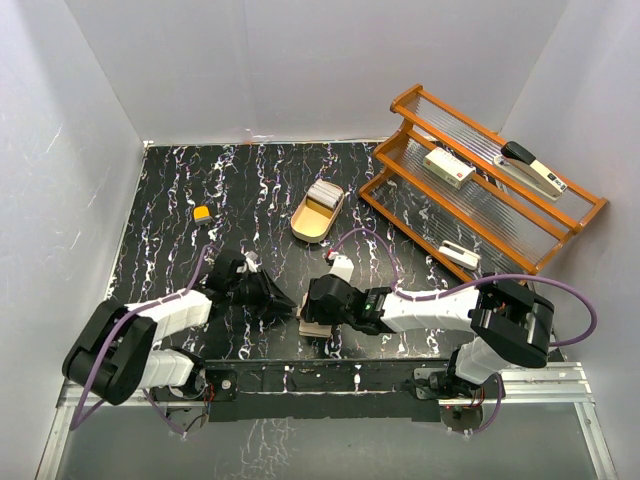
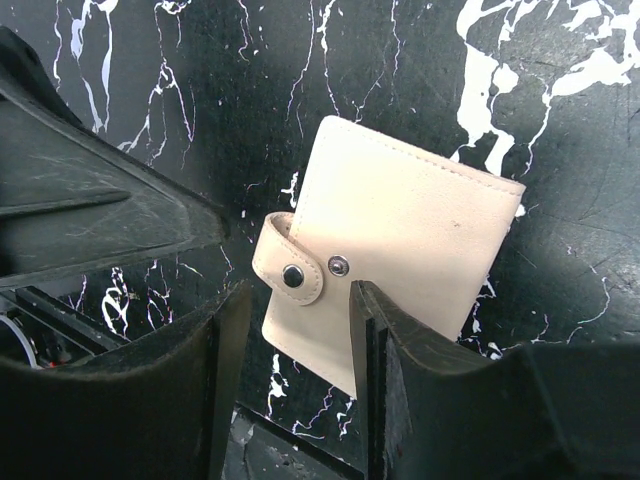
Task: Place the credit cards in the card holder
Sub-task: Close the card holder at the center of the board.
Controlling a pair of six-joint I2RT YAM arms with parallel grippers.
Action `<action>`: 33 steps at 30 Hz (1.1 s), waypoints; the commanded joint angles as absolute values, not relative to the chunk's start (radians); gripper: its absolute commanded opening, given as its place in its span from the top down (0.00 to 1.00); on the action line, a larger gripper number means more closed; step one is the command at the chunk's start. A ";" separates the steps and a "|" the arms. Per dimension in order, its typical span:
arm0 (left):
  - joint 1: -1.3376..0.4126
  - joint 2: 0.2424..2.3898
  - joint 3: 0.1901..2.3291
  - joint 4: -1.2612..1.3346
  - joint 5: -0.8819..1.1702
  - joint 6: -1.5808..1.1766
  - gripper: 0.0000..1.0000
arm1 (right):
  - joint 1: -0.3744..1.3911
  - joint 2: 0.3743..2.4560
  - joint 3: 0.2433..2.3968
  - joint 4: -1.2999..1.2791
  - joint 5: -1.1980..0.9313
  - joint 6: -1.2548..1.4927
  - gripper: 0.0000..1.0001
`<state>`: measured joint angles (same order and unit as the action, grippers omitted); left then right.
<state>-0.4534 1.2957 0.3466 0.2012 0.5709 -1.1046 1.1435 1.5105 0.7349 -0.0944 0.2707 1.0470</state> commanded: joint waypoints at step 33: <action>-0.473 1.380 0.287 0.265 0.577 -1.135 0.93 | 1.135 1.431 0.639 0.027 0.324 1.138 0.54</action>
<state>-0.4583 1.4025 0.3096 0.2947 0.5892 -1.1309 1.1423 1.4639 0.6460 0.0196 0.2657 1.1152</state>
